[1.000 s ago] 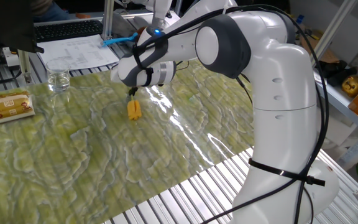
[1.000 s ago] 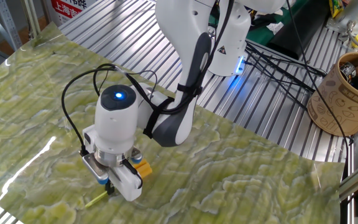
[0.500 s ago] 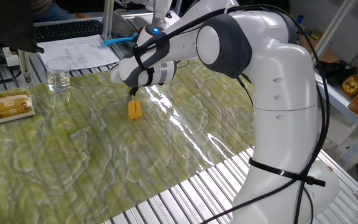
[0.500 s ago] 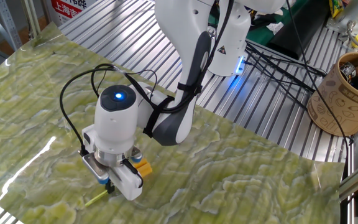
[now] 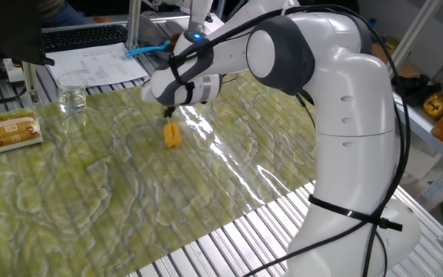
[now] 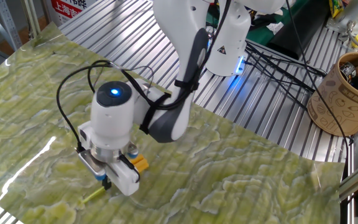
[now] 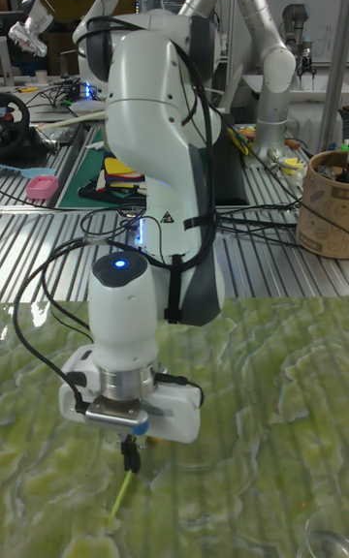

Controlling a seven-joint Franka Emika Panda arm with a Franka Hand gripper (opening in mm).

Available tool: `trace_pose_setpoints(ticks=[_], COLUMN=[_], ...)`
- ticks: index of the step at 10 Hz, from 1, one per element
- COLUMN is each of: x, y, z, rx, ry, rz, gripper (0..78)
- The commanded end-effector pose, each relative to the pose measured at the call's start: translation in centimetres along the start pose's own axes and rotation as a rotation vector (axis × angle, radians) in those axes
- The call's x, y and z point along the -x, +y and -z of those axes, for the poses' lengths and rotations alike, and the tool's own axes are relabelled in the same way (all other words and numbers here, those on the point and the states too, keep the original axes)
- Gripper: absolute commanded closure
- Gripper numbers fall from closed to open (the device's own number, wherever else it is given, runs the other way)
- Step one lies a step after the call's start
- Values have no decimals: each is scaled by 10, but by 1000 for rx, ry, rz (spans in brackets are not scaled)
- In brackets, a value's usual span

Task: Scrub the table with a brush

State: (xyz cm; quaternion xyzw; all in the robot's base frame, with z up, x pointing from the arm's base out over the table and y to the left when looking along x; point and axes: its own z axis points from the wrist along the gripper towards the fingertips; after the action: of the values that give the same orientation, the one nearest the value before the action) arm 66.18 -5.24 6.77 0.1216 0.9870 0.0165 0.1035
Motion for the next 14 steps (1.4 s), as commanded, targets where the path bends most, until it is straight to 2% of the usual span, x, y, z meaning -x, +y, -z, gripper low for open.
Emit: trace_pose_setpoints(ticks=[1,3,4,5,6,9,11,14], x=[8,11,12,15,18,20,24,22], y=[-26,-45,-49,-66,-74,-79,-89,-88], z=[8,6,5,1,-1,3,8,10], rx=[0,1,2,4,4,-18,-43,-47], ry=[6,3,0,-7,-7,-5,2,16], rz=[42,67,72,96,102,114,133,68], gripper=[764,764,764,764,764,764,764,764])
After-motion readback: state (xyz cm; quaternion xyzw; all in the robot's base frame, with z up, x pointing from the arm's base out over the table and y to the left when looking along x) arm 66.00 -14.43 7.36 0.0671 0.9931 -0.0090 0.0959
